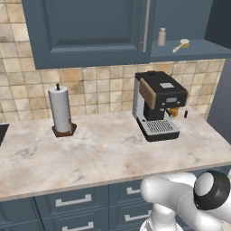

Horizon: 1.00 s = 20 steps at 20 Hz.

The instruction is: Pick the sponge and dish brush from the cabinet and place them on the counter.

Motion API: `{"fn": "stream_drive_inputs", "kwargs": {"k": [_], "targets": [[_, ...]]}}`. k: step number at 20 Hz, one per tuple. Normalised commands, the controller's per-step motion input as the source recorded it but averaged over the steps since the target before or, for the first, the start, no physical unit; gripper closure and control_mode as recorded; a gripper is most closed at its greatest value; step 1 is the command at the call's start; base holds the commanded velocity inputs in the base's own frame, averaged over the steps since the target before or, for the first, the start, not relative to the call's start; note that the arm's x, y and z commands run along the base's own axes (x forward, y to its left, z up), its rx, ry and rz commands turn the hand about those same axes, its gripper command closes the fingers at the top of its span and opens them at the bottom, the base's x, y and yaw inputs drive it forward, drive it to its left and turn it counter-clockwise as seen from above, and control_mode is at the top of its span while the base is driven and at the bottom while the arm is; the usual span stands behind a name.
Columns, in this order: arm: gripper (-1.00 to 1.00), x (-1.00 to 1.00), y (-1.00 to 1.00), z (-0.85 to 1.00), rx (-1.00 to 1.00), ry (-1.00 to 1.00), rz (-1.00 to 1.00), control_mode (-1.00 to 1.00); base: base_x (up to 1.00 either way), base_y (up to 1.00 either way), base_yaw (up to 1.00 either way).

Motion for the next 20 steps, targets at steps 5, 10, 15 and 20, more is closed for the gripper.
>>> {"fn": "stream_drive_inputs", "kwargs": {"k": [5, 10, 15, 20], "targets": [[-1.00, -0.42, 0.29, 0.00, -0.02, -0.02, 0.18, -1.00, 0.00, 0.00, 0.00], [-1.00, -0.41, 0.45, 0.00, -0.06, -0.03, 0.20, -1.00, 0.00, 0.00, 0.00], [-1.00, -0.28, 0.61, 0.00, -0.07, -0.04, 0.18, -1.00, 0.00, 0.00, 0.00], [-1.00, -0.24, 0.67, 0.00, -0.07, 0.00, 0.20, -1.00, 0.00, 0.00, 0.00]]}}
